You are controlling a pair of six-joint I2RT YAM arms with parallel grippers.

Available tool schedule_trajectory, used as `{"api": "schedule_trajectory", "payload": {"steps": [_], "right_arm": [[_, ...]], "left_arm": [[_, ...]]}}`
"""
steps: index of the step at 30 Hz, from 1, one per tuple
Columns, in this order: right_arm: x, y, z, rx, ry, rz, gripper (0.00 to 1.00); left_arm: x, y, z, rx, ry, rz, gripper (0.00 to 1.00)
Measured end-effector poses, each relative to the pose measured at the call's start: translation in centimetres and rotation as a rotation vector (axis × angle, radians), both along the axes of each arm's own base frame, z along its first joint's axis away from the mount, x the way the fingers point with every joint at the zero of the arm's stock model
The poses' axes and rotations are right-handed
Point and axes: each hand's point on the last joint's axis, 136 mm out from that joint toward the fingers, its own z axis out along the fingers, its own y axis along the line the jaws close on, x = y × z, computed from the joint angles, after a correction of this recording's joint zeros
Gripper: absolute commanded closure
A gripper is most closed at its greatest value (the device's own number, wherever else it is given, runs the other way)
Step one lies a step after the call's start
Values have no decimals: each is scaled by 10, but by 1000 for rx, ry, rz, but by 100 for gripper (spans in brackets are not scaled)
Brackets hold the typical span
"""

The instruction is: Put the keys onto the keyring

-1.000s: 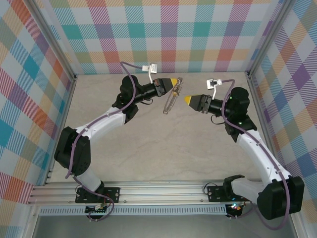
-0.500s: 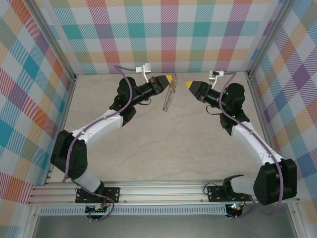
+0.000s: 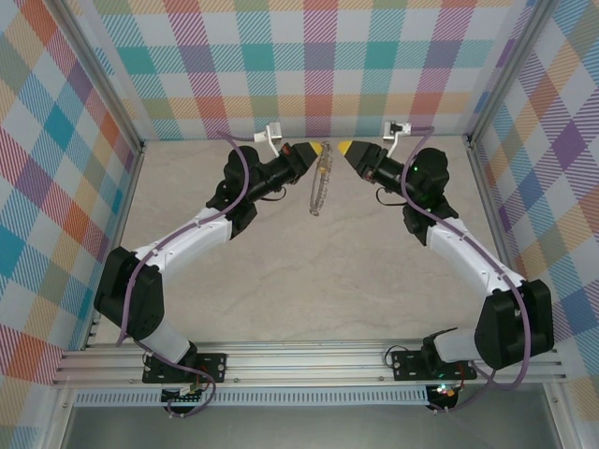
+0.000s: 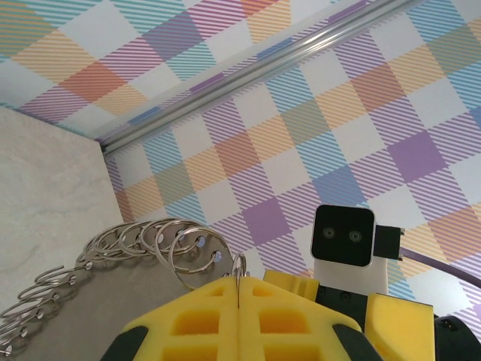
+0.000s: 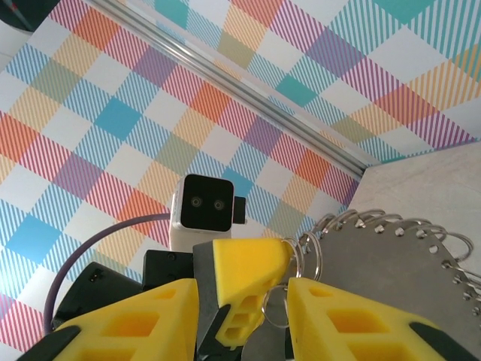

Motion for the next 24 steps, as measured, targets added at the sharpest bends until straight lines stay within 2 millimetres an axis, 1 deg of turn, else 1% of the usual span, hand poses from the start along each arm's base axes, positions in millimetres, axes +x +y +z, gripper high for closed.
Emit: {"api": "schedule_trajectory", "payload": {"steps": [11,14,18,24], "right_arm": [[1,17,-3,6,3,35,70],[2,20,-7,4,14,43,70],[4,21,-10,1,21,43,70],[4,21,-9,3,16,43,72]], "left_arm": [[-2,-2,-1,-4,10,-6,100],[-2,-2,1,-6,7,-6,100],[-3,-1,3,-8,4,-6,100],[-4,-1,5,-10,1,-7,100]]}}
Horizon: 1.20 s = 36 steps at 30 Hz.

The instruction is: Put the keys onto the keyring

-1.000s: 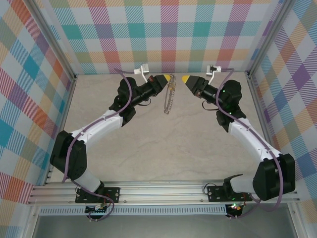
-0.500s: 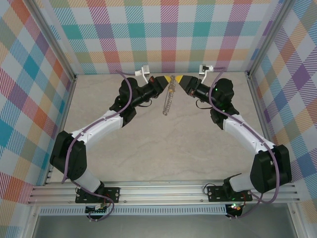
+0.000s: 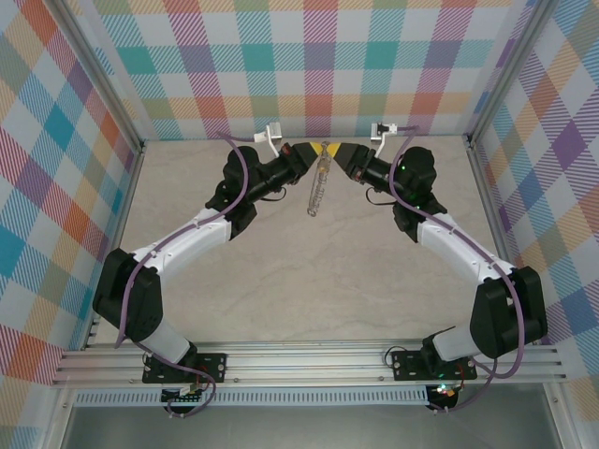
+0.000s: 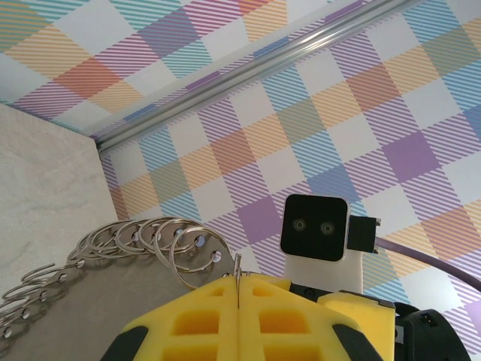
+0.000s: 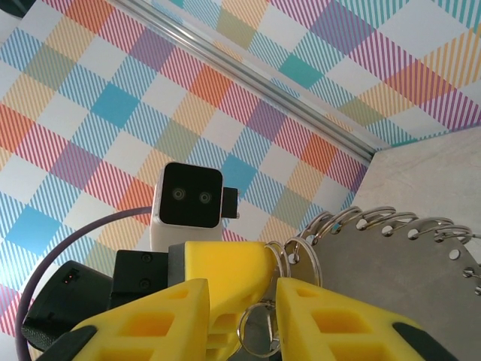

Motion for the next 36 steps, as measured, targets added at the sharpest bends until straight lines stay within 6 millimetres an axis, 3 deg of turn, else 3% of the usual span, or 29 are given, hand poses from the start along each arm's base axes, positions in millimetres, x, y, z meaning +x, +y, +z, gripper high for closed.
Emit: {"api": "schedule_trajectory", "payload": {"steps": [10,18,27,36], "right_arm": [[3,4,-4,-1,2,7,75],[0,10,8,7,-24,33,76],[-1,12,7,4,-25,42,71],[-4,-4,14,-20,-46,-18,70]], "left_arm": [[1,1,0,-1,0,10,100],[1,1,1,-2,-1,13,100],[-1,0,-2,28,-27,12,100],[-8,1,-8,75,-76,-1,100]]}}
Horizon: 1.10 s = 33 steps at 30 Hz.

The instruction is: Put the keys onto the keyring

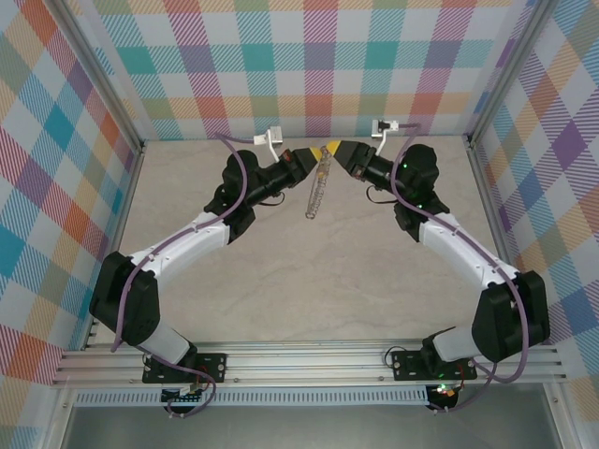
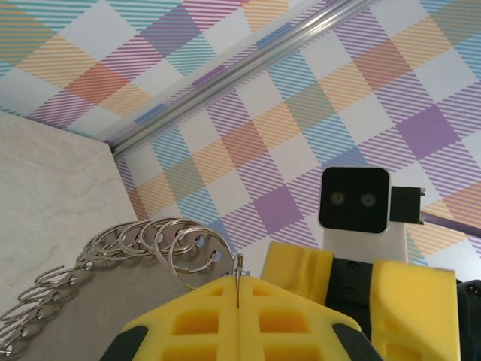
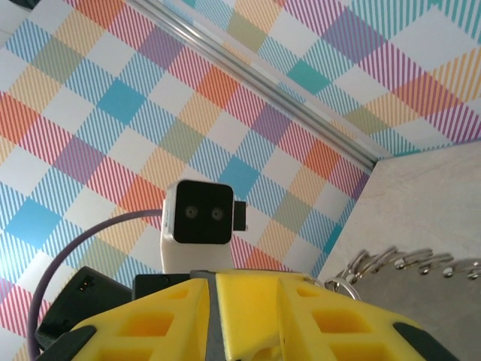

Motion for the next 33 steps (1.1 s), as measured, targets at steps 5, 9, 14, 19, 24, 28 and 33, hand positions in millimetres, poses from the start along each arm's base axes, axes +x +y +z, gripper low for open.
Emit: {"api": "schedule_trajectory", "payload": {"steps": [5,9,14,19,24,28,33], "right_arm": [[0,-4,1,-3,-2,-14,71],[0,-4,-2,-4,5,-11,71],[2,0,-9,-3,21,7,72],[6,3,-19,-1,46,19,72],[4,7,-20,1,47,34,73],[3,9,-20,0,46,39,74],[2,9,-24,-2,53,41,78]], "left_arm": [[-2,-1,2,7,-27,-12,100],[-4,-2,2,9,-32,-22,100],[-5,-3,3,9,-38,-26,100],[-5,-3,3,9,-38,-25,100],[-5,-3,3,9,-39,-25,100],[-5,-3,3,8,-40,-25,100],[-5,-3,4,8,-40,-25,100]]}}
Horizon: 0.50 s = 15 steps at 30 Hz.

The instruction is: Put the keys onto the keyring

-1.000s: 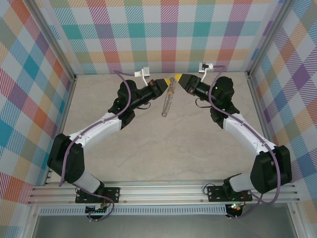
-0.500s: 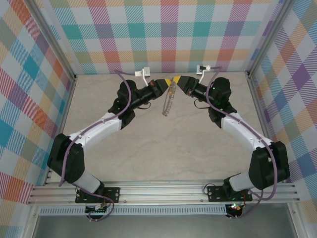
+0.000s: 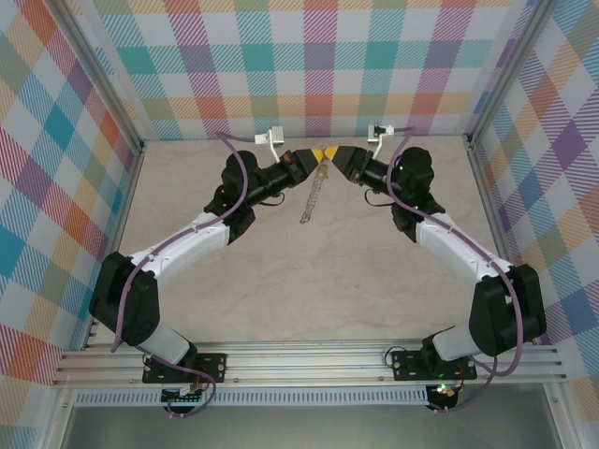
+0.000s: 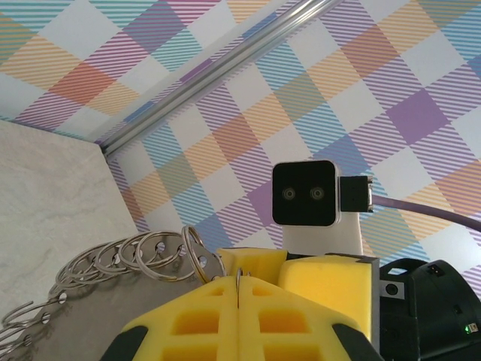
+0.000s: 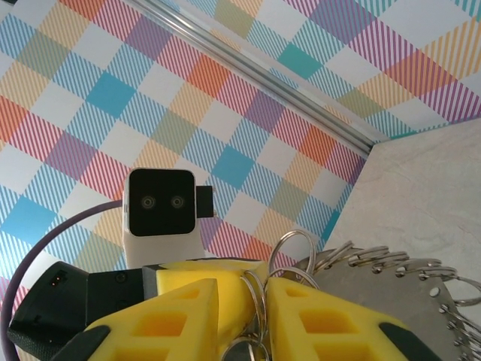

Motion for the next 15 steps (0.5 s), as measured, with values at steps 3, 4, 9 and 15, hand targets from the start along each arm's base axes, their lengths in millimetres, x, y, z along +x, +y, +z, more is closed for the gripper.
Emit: {"api": "schedule_trajectory", "payload": {"steps": [3,4,9,15], "right_arm": [[-1,1,-4,-3,5,5,79],[-2,1,-5,-3,5,6,80],[-3,1,-6,-2,6,10,88],[-3,2,-7,-3,7,11,91]], "left_arm": [[0,0,0,1,2,1,100],[0,0,0,1,1,2,100],[0,0,0,0,0,3,100],[0,0,0,0,-1,3,100]]}}
